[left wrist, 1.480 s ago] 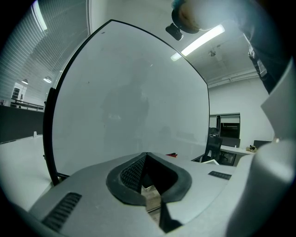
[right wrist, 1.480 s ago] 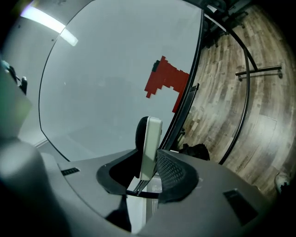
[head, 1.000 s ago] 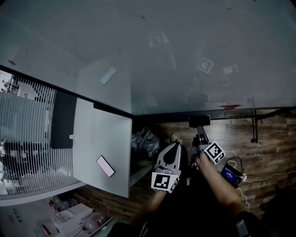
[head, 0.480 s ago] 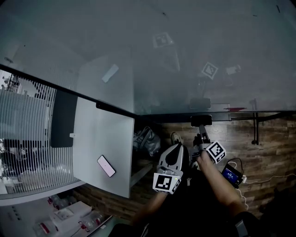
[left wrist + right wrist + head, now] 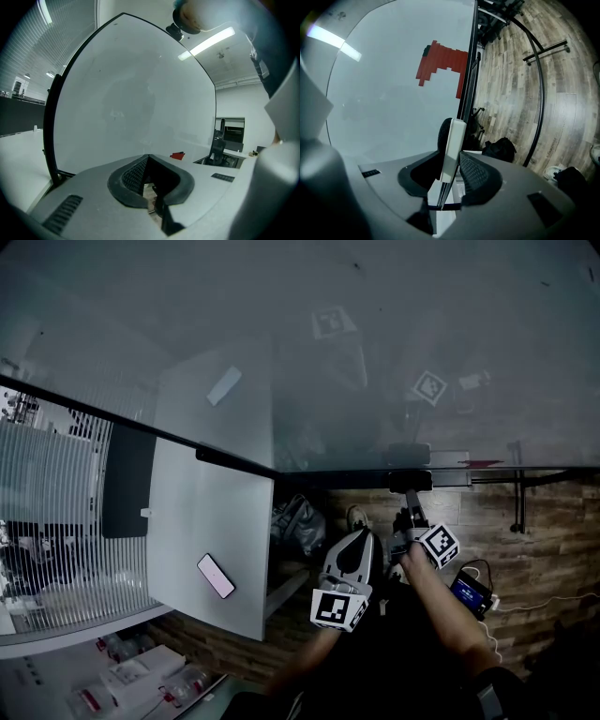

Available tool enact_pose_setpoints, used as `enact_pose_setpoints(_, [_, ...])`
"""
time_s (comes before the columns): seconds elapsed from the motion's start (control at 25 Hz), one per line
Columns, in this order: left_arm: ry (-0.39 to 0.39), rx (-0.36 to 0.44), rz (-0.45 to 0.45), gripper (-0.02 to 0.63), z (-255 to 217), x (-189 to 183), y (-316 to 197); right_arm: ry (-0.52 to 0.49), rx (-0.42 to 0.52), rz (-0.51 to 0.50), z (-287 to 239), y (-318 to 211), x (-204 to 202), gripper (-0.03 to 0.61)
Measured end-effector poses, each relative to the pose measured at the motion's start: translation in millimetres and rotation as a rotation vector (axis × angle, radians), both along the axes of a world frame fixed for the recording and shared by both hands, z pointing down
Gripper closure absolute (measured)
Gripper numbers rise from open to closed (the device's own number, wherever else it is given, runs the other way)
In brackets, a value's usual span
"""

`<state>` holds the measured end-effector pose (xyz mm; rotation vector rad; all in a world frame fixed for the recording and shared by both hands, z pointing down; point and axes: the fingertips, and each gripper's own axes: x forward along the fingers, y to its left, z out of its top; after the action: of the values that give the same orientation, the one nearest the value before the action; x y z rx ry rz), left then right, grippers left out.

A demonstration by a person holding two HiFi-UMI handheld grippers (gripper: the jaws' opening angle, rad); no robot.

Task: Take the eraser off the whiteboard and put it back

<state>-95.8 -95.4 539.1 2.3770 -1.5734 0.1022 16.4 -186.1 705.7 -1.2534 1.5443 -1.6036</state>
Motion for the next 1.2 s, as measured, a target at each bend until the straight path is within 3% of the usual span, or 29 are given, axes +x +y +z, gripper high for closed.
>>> enact_pose_setpoints(0.48, [-0.001,-0.009,-0.021,0.607,4,-5,-2,0.031,0.039,-0.023,-1,-7,-3,0.437])
enact_pose_setpoints(0.84, [0.007,-0.009,-0.03,0.607,4,-4,-4,0.016,0.072,-0.046,-6,-6,-3,0.37])
enact_pose_setpoints(1.2, [0.006,0.019,-0.025,0.607,-8,4,2,0.048,0.112,-0.097,-25,19,0,0.368])
